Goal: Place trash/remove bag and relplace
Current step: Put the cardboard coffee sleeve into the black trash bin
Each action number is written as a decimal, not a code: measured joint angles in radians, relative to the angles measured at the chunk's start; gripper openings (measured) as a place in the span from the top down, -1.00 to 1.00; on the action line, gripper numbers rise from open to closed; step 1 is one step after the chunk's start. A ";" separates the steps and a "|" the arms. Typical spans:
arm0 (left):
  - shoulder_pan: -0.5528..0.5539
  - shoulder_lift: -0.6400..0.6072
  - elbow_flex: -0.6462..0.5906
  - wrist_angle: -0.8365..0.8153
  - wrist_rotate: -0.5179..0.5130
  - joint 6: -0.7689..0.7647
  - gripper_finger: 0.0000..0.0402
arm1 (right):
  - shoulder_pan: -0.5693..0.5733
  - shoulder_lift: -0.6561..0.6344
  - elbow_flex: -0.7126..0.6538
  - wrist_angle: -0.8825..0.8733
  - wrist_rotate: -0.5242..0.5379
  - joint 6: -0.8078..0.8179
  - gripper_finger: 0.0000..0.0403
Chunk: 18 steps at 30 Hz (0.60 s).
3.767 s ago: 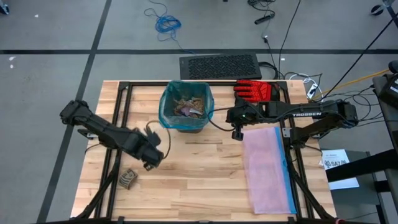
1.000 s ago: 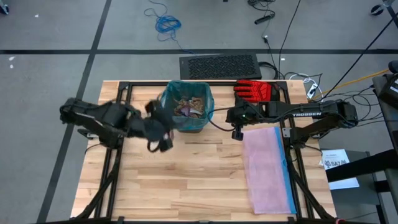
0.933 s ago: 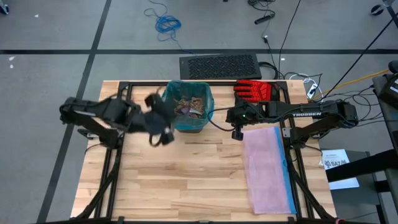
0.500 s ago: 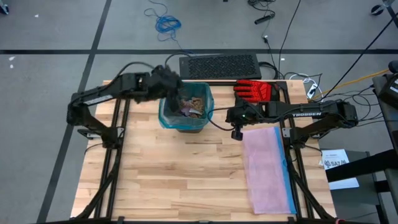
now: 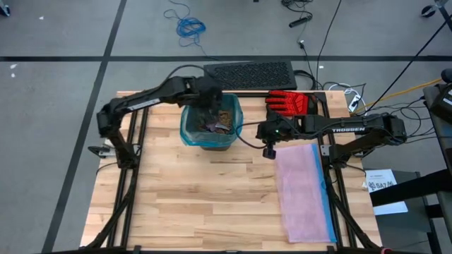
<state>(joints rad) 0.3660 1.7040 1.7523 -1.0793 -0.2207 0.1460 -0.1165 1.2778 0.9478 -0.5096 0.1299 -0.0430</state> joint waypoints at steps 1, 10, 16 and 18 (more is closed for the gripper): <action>0.004 0.013 0.000 0.001 0.007 0.002 1.00 | 0.000 0.000 0.000 -0.005 0.000 -0.002 1.00; -0.001 0.088 0.000 0.000 0.011 0.081 0.93 | -0.006 0.000 0.000 -0.018 0.000 -0.014 1.00; -0.017 0.080 0.000 0.000 0.011 0.101 0.64 | -0.009 0.000 0.000 -0.019 0.000 -0.029 1.00; -0.022 0.075 0.014 -0.014 0.011 0.102 0.54 | -0.009 0.000 0.000 -0.020 0.000 -0.030 1.00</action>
<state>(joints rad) 0.3444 1.7794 1.7661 -1.0936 -0.2096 0.2479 -0.1253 1.2778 0.9478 -0.5293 0.1295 -0.0727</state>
